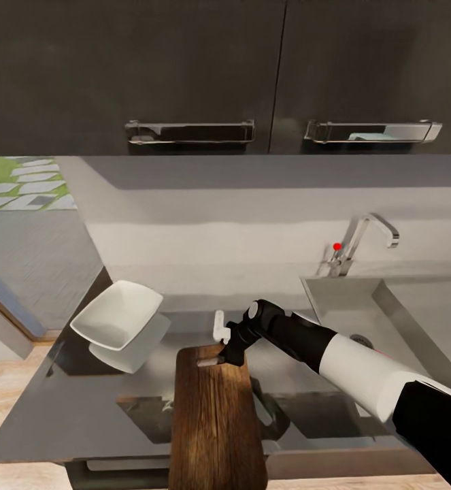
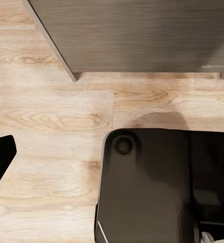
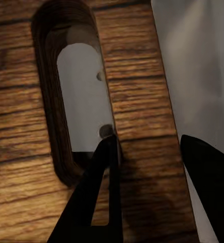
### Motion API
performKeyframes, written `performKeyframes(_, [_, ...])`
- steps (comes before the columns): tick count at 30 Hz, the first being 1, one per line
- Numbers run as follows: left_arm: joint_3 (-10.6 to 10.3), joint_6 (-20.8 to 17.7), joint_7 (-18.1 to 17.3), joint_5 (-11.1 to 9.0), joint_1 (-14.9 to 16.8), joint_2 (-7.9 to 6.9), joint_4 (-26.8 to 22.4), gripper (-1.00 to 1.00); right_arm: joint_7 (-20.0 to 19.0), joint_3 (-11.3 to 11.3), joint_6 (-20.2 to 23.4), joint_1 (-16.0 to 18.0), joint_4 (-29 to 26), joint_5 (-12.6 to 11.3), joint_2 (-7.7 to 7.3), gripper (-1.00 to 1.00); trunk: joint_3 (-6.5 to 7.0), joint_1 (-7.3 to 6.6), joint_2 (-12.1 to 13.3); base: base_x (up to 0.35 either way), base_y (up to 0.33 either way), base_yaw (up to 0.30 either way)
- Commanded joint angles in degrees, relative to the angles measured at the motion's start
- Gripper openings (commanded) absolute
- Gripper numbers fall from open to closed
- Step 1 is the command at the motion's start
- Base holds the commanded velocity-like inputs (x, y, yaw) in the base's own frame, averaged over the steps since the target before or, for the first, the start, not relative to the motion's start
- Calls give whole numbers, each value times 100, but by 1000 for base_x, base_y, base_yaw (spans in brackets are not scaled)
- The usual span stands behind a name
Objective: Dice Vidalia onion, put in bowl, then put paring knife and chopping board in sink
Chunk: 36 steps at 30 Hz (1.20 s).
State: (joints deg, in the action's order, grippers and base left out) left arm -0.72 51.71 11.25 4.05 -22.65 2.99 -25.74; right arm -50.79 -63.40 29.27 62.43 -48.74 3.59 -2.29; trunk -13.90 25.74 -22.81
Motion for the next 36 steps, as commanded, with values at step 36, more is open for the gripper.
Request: performKeyframes(36, [-7,-3,53,36,-3,0,51,100,-18,18,15,6,-13,32,-55,-100,316,4,-11,0,0,0])
